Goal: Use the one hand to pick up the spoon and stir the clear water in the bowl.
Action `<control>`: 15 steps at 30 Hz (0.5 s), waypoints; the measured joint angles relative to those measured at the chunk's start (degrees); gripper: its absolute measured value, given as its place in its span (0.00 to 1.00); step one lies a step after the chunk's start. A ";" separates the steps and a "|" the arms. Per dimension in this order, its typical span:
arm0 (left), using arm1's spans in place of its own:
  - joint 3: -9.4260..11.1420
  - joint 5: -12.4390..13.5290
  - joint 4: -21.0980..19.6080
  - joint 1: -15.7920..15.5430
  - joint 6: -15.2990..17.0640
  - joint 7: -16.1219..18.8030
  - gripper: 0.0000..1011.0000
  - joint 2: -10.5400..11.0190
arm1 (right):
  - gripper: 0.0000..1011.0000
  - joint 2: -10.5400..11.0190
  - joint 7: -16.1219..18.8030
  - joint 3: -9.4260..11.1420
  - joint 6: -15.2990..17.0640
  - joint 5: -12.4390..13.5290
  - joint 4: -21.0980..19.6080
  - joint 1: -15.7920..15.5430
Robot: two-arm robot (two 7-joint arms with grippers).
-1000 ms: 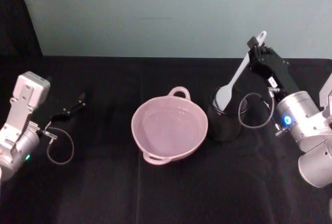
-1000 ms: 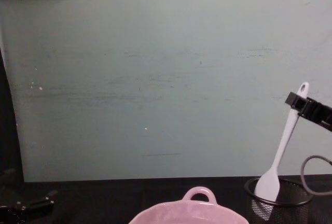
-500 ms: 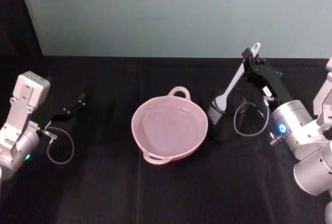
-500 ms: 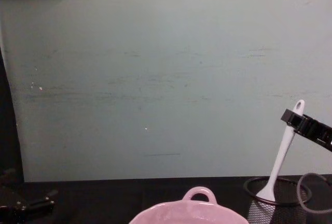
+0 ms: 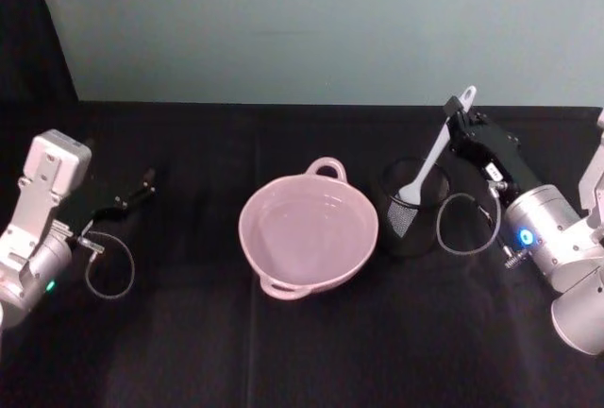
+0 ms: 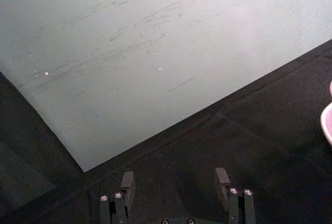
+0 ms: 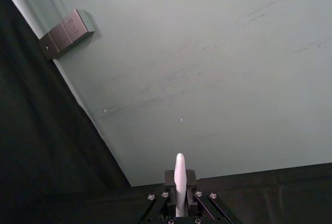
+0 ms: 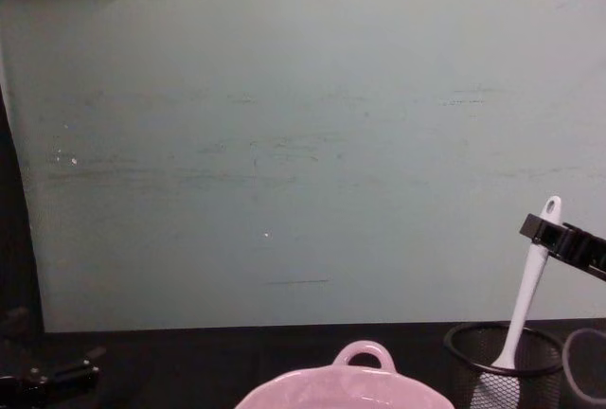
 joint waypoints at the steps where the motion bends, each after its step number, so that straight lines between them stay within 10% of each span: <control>1: 0.00 0.00 0.00 0.00 0.00 0.00 1.00 0.00 | 0.11 0.08 0.05 -0.04 0.12 0.13 0.00 0.02; 15: 0.00 0.00 0.00 0.00 0.00 0.00 1.00 0.00 | 0.11 1.06 0.98 -1.50 1.24 1.60 1.28 0.80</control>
